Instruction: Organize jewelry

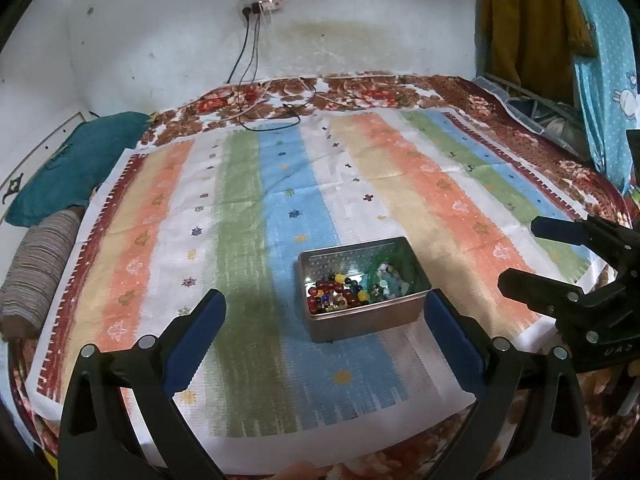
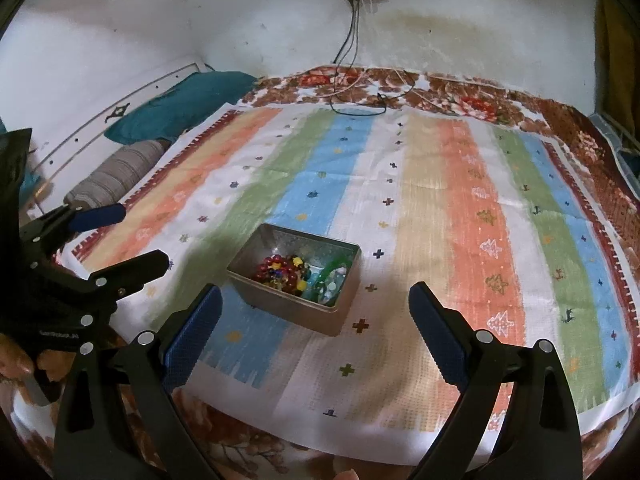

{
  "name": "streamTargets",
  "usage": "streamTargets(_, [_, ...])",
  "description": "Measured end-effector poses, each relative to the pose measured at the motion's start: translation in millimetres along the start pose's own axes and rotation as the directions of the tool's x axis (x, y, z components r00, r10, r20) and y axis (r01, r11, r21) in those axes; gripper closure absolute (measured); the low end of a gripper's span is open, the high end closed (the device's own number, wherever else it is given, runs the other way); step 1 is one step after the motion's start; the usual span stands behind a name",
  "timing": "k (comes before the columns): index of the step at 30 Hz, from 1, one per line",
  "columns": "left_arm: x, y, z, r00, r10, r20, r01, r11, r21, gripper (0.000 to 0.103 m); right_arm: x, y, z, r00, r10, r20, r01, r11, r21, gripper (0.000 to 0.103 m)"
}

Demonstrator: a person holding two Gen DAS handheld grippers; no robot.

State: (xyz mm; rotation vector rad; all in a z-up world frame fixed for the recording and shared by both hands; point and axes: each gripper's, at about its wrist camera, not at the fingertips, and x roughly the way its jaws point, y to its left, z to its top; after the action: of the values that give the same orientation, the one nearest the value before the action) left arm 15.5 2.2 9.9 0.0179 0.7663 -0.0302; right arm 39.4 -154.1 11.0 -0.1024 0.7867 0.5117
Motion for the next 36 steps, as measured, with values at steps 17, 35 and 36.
streamTargets(17, [-6.0, -3.5, -2.8, 0.999, -0.043, 0.013, 0.043, 0.999, 0.011, 0.006, -2.9, -2.7, -2.0, 1.000, 0.019, 0.006, -0.019, 1.000, 0.023, 0.008])
streamTargets(35, [-6.9, -5.4, -2.4, 0.999, -0.047, 0.016, 0.047, 0.999, 0.016, 0.006, -3.4, -3.0, -1.8, 1.000, 0.019, 0.002, -0.019, 0.999, 0.028, 0.008])
streamTargets(36, [-6.8, -5.7, -2.1, 0.999, -0.048, 0.016, 0.048, 0.999, 0.018, 0.006, -3.2, -3.1, -1.8, 1.000, 0.019, 0.002, -0.019, 0.999, 0.028, 0.008])
